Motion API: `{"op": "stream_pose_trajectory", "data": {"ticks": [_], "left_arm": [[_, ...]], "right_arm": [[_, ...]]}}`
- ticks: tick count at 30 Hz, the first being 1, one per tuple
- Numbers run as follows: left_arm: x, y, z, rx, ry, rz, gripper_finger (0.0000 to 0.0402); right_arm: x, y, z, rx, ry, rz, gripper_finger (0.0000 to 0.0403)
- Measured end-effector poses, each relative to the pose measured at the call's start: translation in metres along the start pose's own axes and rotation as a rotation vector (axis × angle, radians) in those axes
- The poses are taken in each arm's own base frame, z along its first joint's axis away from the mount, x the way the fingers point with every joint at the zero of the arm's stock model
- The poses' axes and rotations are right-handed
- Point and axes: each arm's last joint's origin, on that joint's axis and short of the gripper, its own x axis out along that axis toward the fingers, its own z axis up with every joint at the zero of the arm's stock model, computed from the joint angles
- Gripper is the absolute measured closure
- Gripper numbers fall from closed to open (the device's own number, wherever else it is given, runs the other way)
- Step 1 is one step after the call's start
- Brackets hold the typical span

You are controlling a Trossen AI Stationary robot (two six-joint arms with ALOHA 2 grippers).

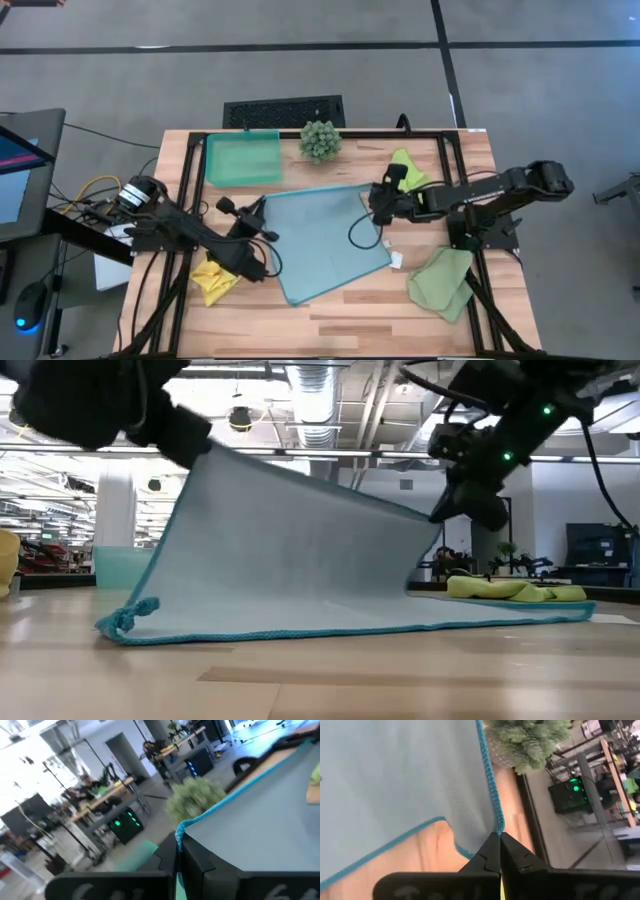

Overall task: Fold microfiber towels
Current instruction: Fold the blue microfiber cloth

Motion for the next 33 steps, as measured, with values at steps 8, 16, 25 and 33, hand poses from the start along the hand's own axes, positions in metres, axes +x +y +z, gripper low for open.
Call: {"op": "stream_pose_trajectory", "data": {"ticks": [8,16,25,33], "left_arm": [[-0.023,-0.039,-0.011,0.087,0.162,-0.221,0.0401],[-0.064,-0.066,0.012,0.133,0.137,-0.552,0.0401],[-0.087,-0.073,0.017,0.085,0.166,-0.784,0.0401],[-0.086,-0.073,0.016,0.085,0.148,-0.753,0.0401]], "right_arm": [[-0.007,0.022,-0.007,-0.036,-0.055,0.134,0.0389],[-0.030,0.046,-0.013,-0.096,-0.065,0.217,0.0391],[-0.059,0.072,-0.025,-0.126,-0.055,0.378,0.0386],[-0.071,0.081,-0.026,-0.144,-0.092,0.425,0.0386]]}}
